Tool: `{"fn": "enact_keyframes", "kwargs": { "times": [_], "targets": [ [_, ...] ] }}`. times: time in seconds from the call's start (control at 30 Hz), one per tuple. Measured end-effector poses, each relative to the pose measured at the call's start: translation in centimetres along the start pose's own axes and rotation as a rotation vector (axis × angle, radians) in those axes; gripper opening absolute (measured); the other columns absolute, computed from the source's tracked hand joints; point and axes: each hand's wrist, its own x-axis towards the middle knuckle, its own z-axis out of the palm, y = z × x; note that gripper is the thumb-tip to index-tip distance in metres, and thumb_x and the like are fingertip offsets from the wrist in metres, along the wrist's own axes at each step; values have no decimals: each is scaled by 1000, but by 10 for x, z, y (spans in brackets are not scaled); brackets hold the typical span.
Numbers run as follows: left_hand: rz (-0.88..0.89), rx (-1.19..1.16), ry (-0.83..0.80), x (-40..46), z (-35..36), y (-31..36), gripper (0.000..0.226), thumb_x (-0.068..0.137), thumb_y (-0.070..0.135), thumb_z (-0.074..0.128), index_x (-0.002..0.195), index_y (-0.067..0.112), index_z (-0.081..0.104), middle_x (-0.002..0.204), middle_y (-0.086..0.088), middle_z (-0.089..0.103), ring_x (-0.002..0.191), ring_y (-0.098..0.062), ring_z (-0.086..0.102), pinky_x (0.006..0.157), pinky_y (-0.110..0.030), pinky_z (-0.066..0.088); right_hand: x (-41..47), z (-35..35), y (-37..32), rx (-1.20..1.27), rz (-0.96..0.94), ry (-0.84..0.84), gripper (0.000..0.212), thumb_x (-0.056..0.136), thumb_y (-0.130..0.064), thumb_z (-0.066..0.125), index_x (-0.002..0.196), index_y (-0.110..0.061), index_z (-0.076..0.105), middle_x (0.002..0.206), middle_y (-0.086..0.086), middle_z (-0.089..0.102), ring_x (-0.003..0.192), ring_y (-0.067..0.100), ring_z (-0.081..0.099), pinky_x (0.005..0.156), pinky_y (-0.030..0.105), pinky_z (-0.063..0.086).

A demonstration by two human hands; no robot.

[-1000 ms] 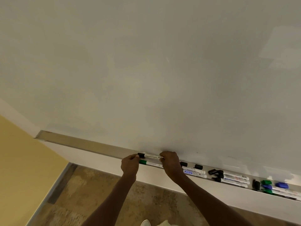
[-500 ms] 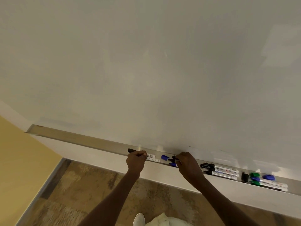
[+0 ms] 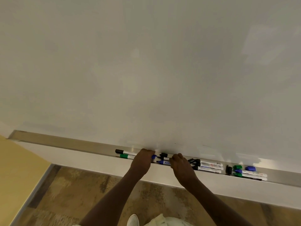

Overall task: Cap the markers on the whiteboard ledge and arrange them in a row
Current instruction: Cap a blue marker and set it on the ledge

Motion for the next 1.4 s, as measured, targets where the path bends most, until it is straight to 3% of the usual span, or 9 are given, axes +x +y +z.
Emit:
{"fn": "enact_keyframes", "kwargs": {
  "times": [0.1,0.27,0.5,0.67,0.83,1.07,1.3,1.4],
  "targets": [
    [-7,66,-11,4,2,-2,32,93,13,44,120,14,61,118,-11,62,110,-25,56,94,-30,43,1,0,4,-18,5,4,13,86,-6,62,98,-7,65,97,11,64,92,24,56,73,33,52],
    [36,171,-33,14,6,-3,27,94,16,45,114,16,63,111,-7,65,107,-22,54,92,-31,44,-1,1,9,-28,-10,11,13,84,-6,64,97,-6,66,96,11,64,93,25,57,74,35,53],
    [72,291,-44,24,12,-3,24,91,15,52,115,14,59,118,-8,57,114,-24,48,94,-33,42,3,2,12,15,-41,21,18,93,-8,49,106,-5,60,109,13,60,105,27,50,84,37,46],
    [25,171,-1,22,9,-6,22,90,17,54,112,13,58,116,-8,55,106,-22,52,92,-30,44,2,6,11,32,-50,36,21,90,-8,57,110,-6,61,111,13,62,105,27,52,85,36,48],
    [-64,47,89,13,5,-13,18,87,16,59,105,14,60,107,-6,55,91,-19,57,83,-27,47,-1,7,-2,66,-58,111,33,60,-6,87,89,-11,73,91,5,72,84,22,66,68,30,58],
    [-111,-20,128,-1,-2,-21,16,86,13,60,103,13,62,100,-6,57,87,-20,55,78,-30,47,3,10,-9,107,-30,142,33,62,-5,83,91,-14,70,90,2,71,83,22,63,74,32,55],
    [-133,-96,180,-8,-6,-18,16,86,11,63,102,11,63,101,-8,60,85,-18,53,76,-22,38,4,13,-9,166,-18,137,26,67,-8,83,88,-16,71,87,0,72,82,21,63,75,34,53],
    [-165,-151,172,-8,-8,-17,16,84,11,67,99,11,63,98,-7,66,84,-17,57,76,-24,44,2,11,-9,152,11,161,29,63,-10,86,86,-17,71,85,-2,72,82,19,64,72,32,53]
  ]
}}
